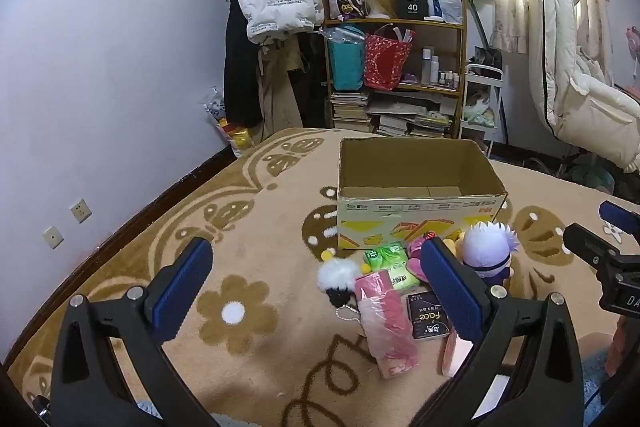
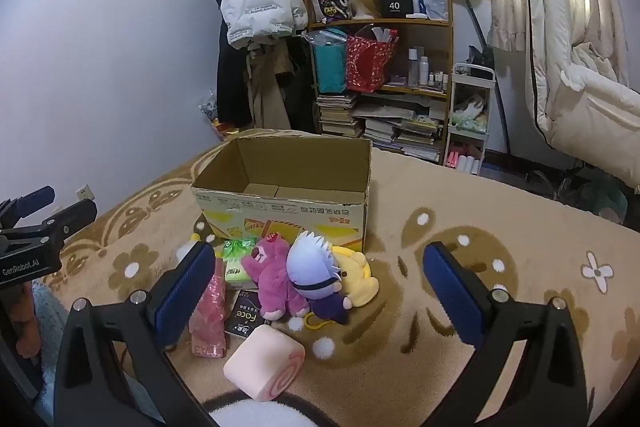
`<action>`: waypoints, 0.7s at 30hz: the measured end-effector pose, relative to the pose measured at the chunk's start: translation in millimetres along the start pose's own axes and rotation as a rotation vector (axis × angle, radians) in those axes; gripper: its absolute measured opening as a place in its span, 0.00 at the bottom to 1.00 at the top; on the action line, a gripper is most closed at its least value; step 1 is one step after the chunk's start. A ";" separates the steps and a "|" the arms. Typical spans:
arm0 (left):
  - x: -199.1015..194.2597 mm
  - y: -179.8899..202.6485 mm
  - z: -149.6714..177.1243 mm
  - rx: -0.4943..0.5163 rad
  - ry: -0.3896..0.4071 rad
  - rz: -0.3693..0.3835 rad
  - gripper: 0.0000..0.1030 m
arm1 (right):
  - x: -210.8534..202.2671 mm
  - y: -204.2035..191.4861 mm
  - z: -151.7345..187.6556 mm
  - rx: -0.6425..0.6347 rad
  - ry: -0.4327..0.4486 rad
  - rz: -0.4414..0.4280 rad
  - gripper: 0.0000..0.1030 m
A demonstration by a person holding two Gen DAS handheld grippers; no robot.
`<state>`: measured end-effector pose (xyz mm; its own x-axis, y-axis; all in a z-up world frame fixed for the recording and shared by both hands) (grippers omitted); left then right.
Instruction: Organize soft objects
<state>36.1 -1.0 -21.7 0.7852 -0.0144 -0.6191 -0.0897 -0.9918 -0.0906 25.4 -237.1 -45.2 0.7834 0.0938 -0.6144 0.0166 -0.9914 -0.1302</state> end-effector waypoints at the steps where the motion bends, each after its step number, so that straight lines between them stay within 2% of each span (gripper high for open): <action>1: -0.4 -0.7 0.5 -0.001 0.000 0.000 1.00 | 0.3 -2.1 -0.2 0.000 -0.001 0.004 1.00; 21: 1.2 -6.3 2.1 -0.008 -0.006 -0.001 1.00 | 1.1 -13.2 3.3 -0.052 -0.012 0.018 1.00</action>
<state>36.3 5.5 -23.5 0.7814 -0.0128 -0.6239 -0.0838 -0.9929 -0.0847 23.9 -223.6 -46.8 0.7763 0.0772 -0.6256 0.0353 -0.9962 -0.0791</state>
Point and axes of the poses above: each gripper's, at about its wrist camera, not at the fingertips, and x roughly the way its jaws point, y to its right, z to its underside, the point moved 4 cm from there along x, roughly the way its jaws point, and after that the axes turned 5 degrees about -y, right-handed, at the moved point
